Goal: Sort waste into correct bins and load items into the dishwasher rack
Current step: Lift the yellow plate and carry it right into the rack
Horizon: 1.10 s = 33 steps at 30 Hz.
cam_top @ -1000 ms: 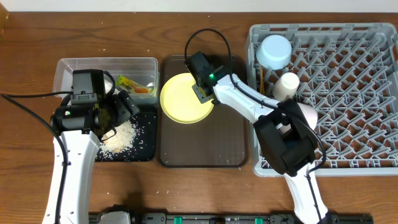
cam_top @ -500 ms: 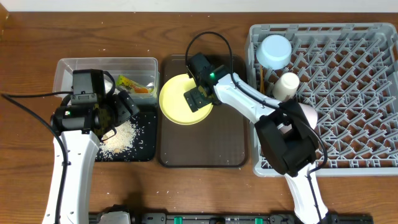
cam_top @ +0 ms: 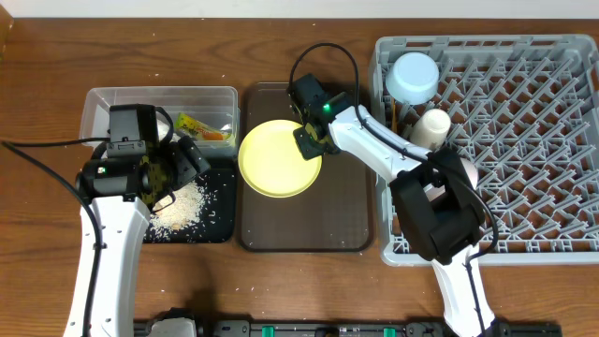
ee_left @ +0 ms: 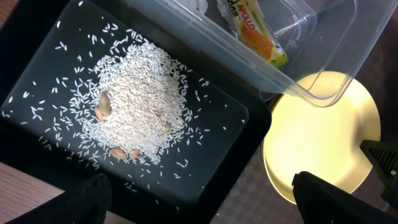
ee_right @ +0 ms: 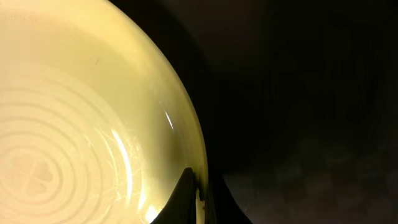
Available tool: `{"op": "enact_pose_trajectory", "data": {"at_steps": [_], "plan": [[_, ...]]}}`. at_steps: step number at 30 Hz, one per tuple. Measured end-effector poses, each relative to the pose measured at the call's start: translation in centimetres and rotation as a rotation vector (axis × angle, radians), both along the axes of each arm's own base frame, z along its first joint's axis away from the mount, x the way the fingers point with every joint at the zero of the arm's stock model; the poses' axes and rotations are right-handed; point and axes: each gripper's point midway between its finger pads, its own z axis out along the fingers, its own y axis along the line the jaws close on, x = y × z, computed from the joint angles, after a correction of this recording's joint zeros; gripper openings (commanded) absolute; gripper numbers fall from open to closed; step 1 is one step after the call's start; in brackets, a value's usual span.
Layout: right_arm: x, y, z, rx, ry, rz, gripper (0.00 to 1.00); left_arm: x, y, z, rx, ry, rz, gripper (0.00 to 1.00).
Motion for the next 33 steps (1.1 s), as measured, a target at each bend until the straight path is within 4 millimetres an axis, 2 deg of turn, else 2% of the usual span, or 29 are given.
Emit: {"op": "enact_pose_trajectory", "data": {"at_steps": [5, 7, 9, 12, 16, 18, 20, 21, 23, 25, 27, 31, 33], "plan": [[-0.5, -0.7, 0.5, -0.018, 0.034, -0.006, 0.01, 0.0, 0.0, 0.0, 0.000, 0.000, 0.000, 0.96], [-0.7, -1.8, 1.2, -0.067, 0.043, -0.017, 0.01, 0.0, 0.0, 0.0, 0.000, 0.000, 0.000, 0.96], [-0.4, -3.4, 3.0, -0.136, 0.020, -0.038, 0.01, 0.0, 0.0, 0.0, 0.000, 0.000, 0.000, 0.96], [1.2, -5.8, 8.7, -0.220, -0.112, -0.081, 0.01, 0.0, 0.0, 0.0, 0.000, 0.000, 0.000, 0.96], [3.1, -9.7, 20.9, -0.281, -0.428, -0.196, 0.01, 0.0, 0.0, 0.0, 0.000, 0.000, 0.000, 0.96], [2.8, -12.7, 27.2, -0.316, -0.584, -0.281, 0.01, 0.0, 0.0, 0.0, 0.000, 0.000, 0.000, 0.96], [1.9, -15.8, 32.2, -0.370, -0.708, -0.365, 0.01, 0.0, 0.0, 0.0, 0.000, 0.000, 0.000, 0.96], [1.4, -17.8, 34.4, -0.415, -0.760, -0.415, 0.01, 0.0, 0.0, 0.0, 0.000, 0.000, 0.000, 0.96], [0.4, -21.2, 36.9, -0.505, -0.811, -0.493, 0.01, 0.0, 0.0, 0.0, 0.000, 0.000, 0.000, 0.96], [-0.2, -24.4, 37.9, -0.611, -0.817, -0.557, 0.01, 0.0, 0.0, 0.0, 0.000, 0.000, 0.000, 0.96], [-0.5, -26.9, 37.7, -0.702, -0.789, -0.596, 0.01, 0.0, 0.0, 0.0, 0.000, 0.000, 0.000, 0.96], [-0.5, -30.9, 35.8, -0.850, -0.690, -0.627, 0.01, 0.0, 0.0, 0.0, 0.000, 0.000, 0.000, 0.96], [-0.4, -32.2, 34.7, -0.900, -0.644, -0.627, 0.01, 0.0, 0.0, 0.0, 0.000, 0.000, 0.000, 0.96]]}}
